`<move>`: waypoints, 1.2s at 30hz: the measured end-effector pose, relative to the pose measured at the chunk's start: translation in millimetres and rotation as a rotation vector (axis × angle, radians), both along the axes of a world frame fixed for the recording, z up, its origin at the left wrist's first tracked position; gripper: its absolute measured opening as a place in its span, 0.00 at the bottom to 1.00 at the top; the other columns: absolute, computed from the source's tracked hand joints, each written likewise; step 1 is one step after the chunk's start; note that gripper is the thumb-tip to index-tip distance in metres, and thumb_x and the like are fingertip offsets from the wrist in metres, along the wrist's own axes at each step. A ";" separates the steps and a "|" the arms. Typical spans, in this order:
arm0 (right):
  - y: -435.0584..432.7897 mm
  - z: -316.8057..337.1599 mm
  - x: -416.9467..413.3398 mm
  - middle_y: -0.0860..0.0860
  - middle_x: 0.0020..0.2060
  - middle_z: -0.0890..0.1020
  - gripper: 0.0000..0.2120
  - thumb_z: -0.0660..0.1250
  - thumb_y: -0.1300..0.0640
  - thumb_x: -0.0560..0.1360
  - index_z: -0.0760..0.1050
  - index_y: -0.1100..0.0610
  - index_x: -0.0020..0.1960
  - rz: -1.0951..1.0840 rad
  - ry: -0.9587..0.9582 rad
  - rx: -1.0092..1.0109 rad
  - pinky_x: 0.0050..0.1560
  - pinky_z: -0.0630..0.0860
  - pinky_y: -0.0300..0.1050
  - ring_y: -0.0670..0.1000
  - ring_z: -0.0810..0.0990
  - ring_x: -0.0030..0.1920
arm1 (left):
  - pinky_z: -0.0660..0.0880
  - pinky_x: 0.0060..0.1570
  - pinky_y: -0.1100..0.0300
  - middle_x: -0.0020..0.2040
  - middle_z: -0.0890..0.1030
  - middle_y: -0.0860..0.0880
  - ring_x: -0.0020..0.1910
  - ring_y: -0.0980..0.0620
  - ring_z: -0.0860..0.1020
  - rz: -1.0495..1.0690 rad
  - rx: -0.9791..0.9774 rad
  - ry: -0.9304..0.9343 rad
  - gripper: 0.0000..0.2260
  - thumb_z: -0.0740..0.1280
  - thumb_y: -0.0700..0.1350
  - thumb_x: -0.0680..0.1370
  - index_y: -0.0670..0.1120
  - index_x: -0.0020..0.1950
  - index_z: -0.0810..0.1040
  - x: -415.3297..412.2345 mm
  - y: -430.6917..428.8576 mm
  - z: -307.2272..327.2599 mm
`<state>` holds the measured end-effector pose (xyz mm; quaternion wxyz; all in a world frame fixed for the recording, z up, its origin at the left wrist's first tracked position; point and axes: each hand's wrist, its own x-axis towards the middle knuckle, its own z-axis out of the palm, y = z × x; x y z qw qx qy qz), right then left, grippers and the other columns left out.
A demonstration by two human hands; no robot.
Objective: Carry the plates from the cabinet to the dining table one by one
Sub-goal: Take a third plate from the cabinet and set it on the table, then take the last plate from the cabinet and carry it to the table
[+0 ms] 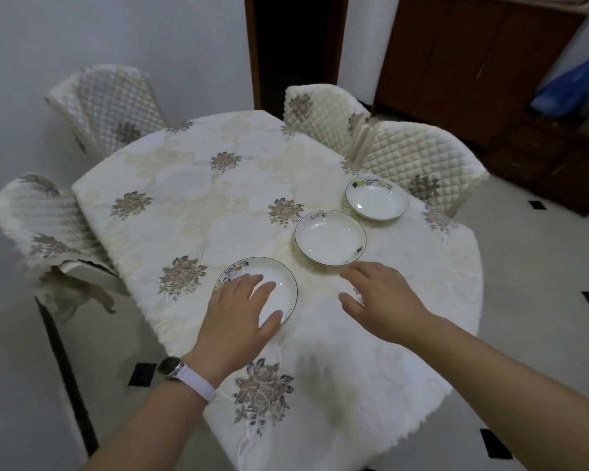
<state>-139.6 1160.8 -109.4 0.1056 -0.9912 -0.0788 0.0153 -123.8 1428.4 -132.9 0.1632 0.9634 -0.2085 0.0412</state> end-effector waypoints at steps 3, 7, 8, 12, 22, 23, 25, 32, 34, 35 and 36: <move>-10.8 7.0 -26.4 0.48 0.65 0.76 0.30 0.49 0.38 0.74 0.73 0.51 0.67 -0.046 -0.015 -0.041 0.67 0.64 0.50 0.52 0.71 0.67 | 0.68 0.62 0.44 0.64 0.77 0.47 0.65 0.43 0.72 -0.052 0.020 -0.025 0.24 0.56 0.60 0.76 0.50 0.65 0.76 -12.1 -12.5 10.4; -30.0 19.5 -56.5 0.47 0.63 0.77 0.28 0.50 0.39 0.74 0.74 0.50 0.66 -0.124 -0.061 -0.071 0.65 0.65 0.50 0.52 0.71 0.66 | 0.69 0.61 0.45 0.63 0.78 0.48 0.64 0.44 0.73 -0.132 0.018 -0.049 0.23 0.57 0.60 0.76 0.50 0.64 0.77 -21.5 -36.6 19.5; -35.8 22.1 -64.1 0.48 0.63 0.77 0.27 0.50 0.39 0.75 0.74 0.50 0.66 -0.141 -0.069 -0.077 0.65 0.66 0.51 0.53 0.72 0.65 | 0.68 0.62 0.45 0.63 0.77 0.48 0.64 0.44 0.73 -0.149 0.020 -0.046 0.23 0.57 0.60 0.76 0.50 0.65 0.76 -22.8 -44.3 21.8; -63.3 28.2 -89.5 0.51 0.62 0.79 0.27 0.52 0.40 0.75 0.76 0.51 0.65 -0.200 -0.083 -0.103 0.63 0.69 0.53 0.55 0.74 0.63 | 0.70 0.61 0.45 0.63 0.78 0.47 0.63 0.43 0.73 -0.219 0.016 -0.058 0.22 0.58 0.60 0.76 0.50 0.64 0.76 -30.7 -78.4 32.9; -169.5 38.5 -156.8 0.52 0.55 0.82 0.22 0.55 0.42 0.74 0.80 0.51 0.58 -0.332 -0.121 -0.099 0.52 0.76 0.53 0.56 0.80 0.56 | 0.68 0.58 0.52 0.61 0.78 0.51 0.61 0.49 0.74 -0.392 -0.057 -0.119 0.20 0.61 0.57 0.76 0.52 0.64 0.77 -67.4 -208.5 53.7; -184.1 40.9 -165.0 0.52 0.56 0.82 0.23 0.54 0.42 0.74 0.79 0.51 0.59 -0.348 -0.119 -0.086 0.53 0.76 0.54 0.56 0.79 0.57 | 0.69 0.58 0.51 0.61 0.78 0.50 0.61 0.48 0.74 -0.419 -0.058 -0.124 0.20 0.61 0.57 0.76 0.51 0.64 0.77 -72.2 -225.1 53.9; -215.3 45.2 -183.1 0.52 0.59 0.80 0.24 0.53 0.41 0.74 0.77 0.50 0.61 -0.378 -0.121 -0.074 0.56 0.74 0.54 0.56 0.78 0.59 | 0.72 0.57 0.47 0.61 0.78 0.50 0.61 0.47 0.75 -0.469 -0.048 -0.137 0.20 0.62 0.57 0.76 0.51 0.64 0.77 -83.3 -260.1 55.9; -337.3 43.4 -250.9 0.51 0.56 0.81 0.22 0.56 0.42 0.74 0.78 0.51 0.59 -0.489 -0.219 -0.064 0.56 0.74 0.53 0.55 0.78 0.57 | 0.71 0.58 0.49 0.62 0.78 0.50 0.61 0.46 0.75 -0.584 0.043 -0.203 0.20 0.61 0.58 0.77 0.52 0.65 0.76 -127.5 -395.8 68.8; -368.6 42.1 -269.6 0.51 0.57 0.81 0.22 0.56 0.42 0.75 0.78 0.51 0.59 -0.515 -0.233 -0.065 0.56 0.74 0.53 0.55 0.79 0.58 | 0.70 0.59 0.50 0.62 0.78 0.50 0.61 0.47 0.74 -0.622 0.054 -0.207 0.19 0.61 0.58 0.76 0.52 0.64 0.77 -140.2 -432.8 70.4; -383.2 41.6 -279.3 0.51 0.57 0.81 0.22 0.56 0.42 0.75 0.78 0.51 0.59 -0.532 -0.241 -0.060 0.57 0.74 0.53 0.55 0.78 0.58 | 0.70 0.59 0.50 0.62 0.78 0.50 0.61 0.47 0.74 -0.642 0.055 -0.206 0.19 0.61 0.58 0.76 0.52 0.64 0.77 -146.5 -450.9 71.0; -396.8 41.4 -289.1 0.51 0.56 0.81 0.22 0.56 0.42 0.75 0.79 0.51 0.59 -0.549 -0.247 -0.054 0.57 0.73 0.53 0.55 0.78 0.58 | 0.70 0.59 0.50 0.62 0.78 0.50 0.61 0.48 0.74 -0.666 0.059 -0.205 0.19 0.60 0.58 0.76 0.52 0.64 0.77 -152.5 -468.0 71.7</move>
